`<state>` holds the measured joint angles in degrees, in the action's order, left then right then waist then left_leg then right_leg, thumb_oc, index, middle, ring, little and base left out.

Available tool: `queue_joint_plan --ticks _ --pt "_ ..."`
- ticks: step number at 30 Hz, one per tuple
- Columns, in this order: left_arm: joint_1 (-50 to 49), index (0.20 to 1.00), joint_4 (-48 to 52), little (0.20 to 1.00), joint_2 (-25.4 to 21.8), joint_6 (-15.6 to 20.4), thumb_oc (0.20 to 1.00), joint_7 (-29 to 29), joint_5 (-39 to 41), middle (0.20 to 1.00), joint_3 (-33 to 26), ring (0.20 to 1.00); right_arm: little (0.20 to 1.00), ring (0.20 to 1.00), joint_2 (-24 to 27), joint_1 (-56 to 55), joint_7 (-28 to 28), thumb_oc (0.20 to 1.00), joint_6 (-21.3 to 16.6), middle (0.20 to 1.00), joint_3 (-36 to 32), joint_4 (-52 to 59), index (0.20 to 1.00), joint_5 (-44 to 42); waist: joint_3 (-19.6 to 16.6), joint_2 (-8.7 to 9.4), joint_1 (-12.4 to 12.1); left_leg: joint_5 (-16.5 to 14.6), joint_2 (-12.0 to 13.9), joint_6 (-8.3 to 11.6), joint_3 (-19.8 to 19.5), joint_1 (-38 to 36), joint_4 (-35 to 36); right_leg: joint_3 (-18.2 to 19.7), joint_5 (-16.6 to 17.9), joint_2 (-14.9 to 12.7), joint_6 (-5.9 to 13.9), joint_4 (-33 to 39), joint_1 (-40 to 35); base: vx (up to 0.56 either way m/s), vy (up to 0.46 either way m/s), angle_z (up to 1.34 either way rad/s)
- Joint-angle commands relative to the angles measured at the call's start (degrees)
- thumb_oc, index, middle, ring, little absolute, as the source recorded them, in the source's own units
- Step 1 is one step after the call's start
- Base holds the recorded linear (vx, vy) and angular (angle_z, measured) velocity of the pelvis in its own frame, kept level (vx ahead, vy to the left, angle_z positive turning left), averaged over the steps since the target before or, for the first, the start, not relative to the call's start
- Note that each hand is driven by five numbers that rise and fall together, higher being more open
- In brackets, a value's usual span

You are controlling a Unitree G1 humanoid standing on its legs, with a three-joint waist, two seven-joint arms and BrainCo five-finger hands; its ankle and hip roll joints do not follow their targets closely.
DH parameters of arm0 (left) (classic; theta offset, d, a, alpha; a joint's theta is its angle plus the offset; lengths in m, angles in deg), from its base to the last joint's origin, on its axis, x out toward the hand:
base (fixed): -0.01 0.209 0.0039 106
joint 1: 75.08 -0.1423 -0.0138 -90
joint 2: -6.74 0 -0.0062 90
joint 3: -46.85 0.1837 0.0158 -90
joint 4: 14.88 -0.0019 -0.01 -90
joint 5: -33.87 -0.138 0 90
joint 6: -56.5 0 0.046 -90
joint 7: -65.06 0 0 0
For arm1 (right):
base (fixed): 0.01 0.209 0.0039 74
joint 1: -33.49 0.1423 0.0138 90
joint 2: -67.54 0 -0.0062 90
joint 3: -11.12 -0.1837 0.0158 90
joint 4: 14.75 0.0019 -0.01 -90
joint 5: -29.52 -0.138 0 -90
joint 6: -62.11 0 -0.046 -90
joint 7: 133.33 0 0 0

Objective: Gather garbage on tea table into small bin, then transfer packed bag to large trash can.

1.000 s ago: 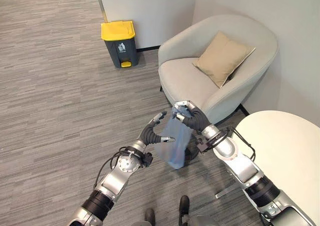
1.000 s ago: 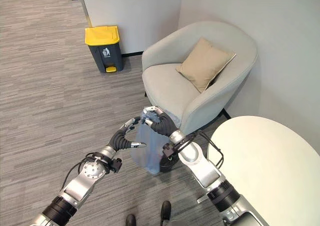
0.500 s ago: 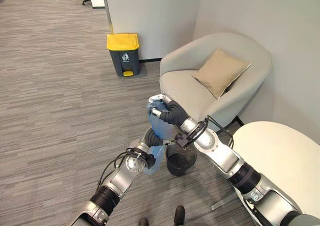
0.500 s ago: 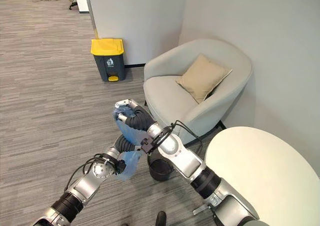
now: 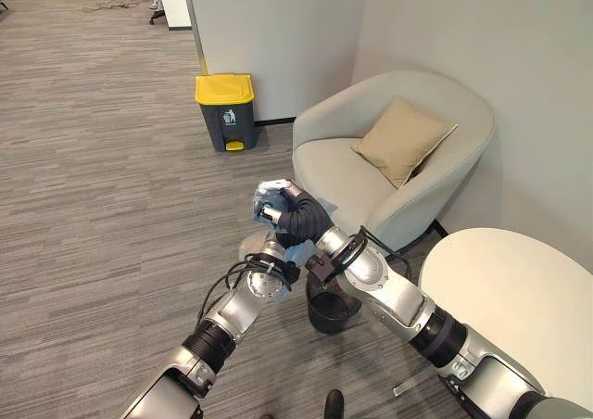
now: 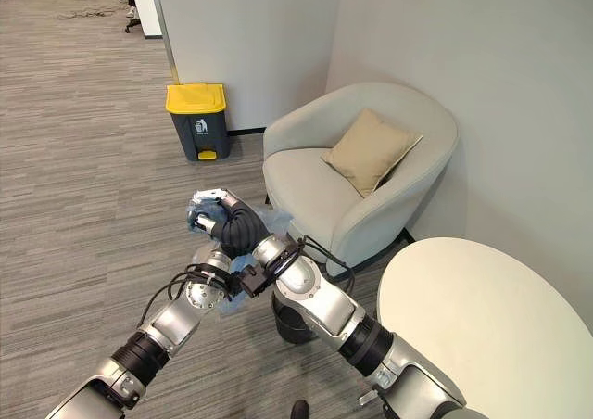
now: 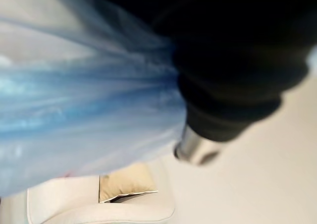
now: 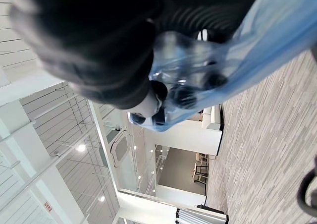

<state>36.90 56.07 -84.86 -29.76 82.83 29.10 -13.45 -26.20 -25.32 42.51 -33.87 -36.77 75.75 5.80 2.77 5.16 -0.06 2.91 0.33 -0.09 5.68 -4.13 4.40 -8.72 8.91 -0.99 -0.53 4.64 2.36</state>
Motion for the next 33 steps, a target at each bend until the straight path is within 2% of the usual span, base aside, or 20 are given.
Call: queue_joint_plan --ticks 1,6,7,8,9,14,18,28,33 --pt "4.3 0.2 -0.6 0.2 1.4 2.9 0.2 -0.1 3.0 0.2 1.0 0.2 0.2 0.2 -6.1 8.5 2.2 0.2 -5.3 0.2 -1.0 5.3 0.2 -1.1 -0.3 0.78 0.3 -5.1 0.2 1.67 -0.3 0.7 0.3 2.3 -11.8 -2.1 5.7 -3.9 -4.6 0.05 -0.003 -0.07" --pt "2.1 0.2 4.4 0.2 0.2 4.4 0.2 -1.4 5.7 0.2 -1.3 0.2 0.2 0.2 -3.6 6.5 3.5 0.2 -4.2 0.2 -1.4 3.2 0.2 4.4 -0.4 0.54 0.2 -5.2 0.1 1.66 -0.5 0.5 0.3 2.4 -11.9 -2.1 5.68 -3.7 -5.0 0.02 -0.002 -0.04" --pt "1.8 0.2 4.9 0.2 0.0 4.6 0.2 -1.5 6.0 0.2 -1.5 0.2 0.235 0.235 -3.1 6.4 3.4 0.235 -4.1 0.235 -1.6 3.2 0.235 5.3 -0.4 0.54 0.2 -5.2 0.1 1.67 -0.5 0.5 0.3 2.3 -11.9 -2.2 5.7 -3.7 -5.1 0.0 0.0 0.0" --pt "1.1 0.2 6.4 0.2 -0.5 5.1 0.2 -1.7 6.9 0.2 -2.3 0.2 0.545 0.545 -1.6 6.4 3.2 0.545 -3.8 0.545 -1.9 3.0 0.545 8.5 -0.5 0.5 0.1 -5.2 0.1 1.65 -0.6 0.5 0.3 2.3 -11.9 -2.2 5.72 -3.7 -5.1 0.0 0.0 0.0" --pt "0.5 0.2 7.0 0.2 -0.7 5.3 0.2 -1.8 7.3 0.2 -2.9 0.2 1.0 1.0 -0.8 6.3 3.1 1.0 -3.5 1.0 -2.2 3.2 1.0 10.2 -0.5 0.5 0.1 -5.2 0.1 1.66 -0.7 0.5 0.3 2.3 -11.9 -2.2 5.74 -3.7 -5.2 0.0 0.0 0.0" --pt "-5.4 0.2 12.8 0.2 -2.6 6.5 0.2 -2.0 8.8 0.2 -7.6 0.2 1.0 1.0 6.5 5.5 1.5 1.0 -3.9 1.0 -5.6 8.7 1.0 24.1 -0.8 0.54 0.0 -5.4 0.1 1.6 -0.8 0.2 0.3 2.2 -12.0 -2.3 5.87 -3.5 -5.5 0.0 0.0 0.0" --pt "-9.7 0.2 14.5 0.2 -3.8 6.7 0.2 -2.5 9.0 0.2 -10.8 0.2 1.0 1.0 10.8 3.0 0.7 1.0 -4.3 1.0 -8.5 11.6 1.0 29.4 -0.9 0.47 0.1 -5.5 0.1 1.52 -0.8 0.1 0.3 2.2 -11.9 -2.3 6.03 -3.3 -5.7 0.0 0.0 0.0" --pt "-20.0 0.2 9.7 0.2 -4.7 5.1 0.2 -4.8 11.1 0.2 -19.3 0.2 1.0 1.0 18.4 -10.8 1.5 1.0 -3.2 1.0 -17.2 11.6 1.0 33.3 -0.8 0.17 0.7 -5.5 0.0 1.4 -0.5 0.1 0.3 2.2 -11.8 -2.4 6.35 -3.3 -5.6 0.0 0.0 0.0" --pt "-24.3 0.2 5.7 0.2 -5.6 4.7 0.2 -6.7 10.9 0.2 -23.3 0.2 1.0 1.0 18.5 -22.1 2.1 1.0 -2.2 1.0 -22.4 3.2 1.0 31.8 -0.6 -0.09 0.9 -5.5 -0.1 1.4 -0.5 0.2 0.2 1.9 -11.9 -2.5 6.48 -3.5 -5.5 0.0 0.0 0.0"
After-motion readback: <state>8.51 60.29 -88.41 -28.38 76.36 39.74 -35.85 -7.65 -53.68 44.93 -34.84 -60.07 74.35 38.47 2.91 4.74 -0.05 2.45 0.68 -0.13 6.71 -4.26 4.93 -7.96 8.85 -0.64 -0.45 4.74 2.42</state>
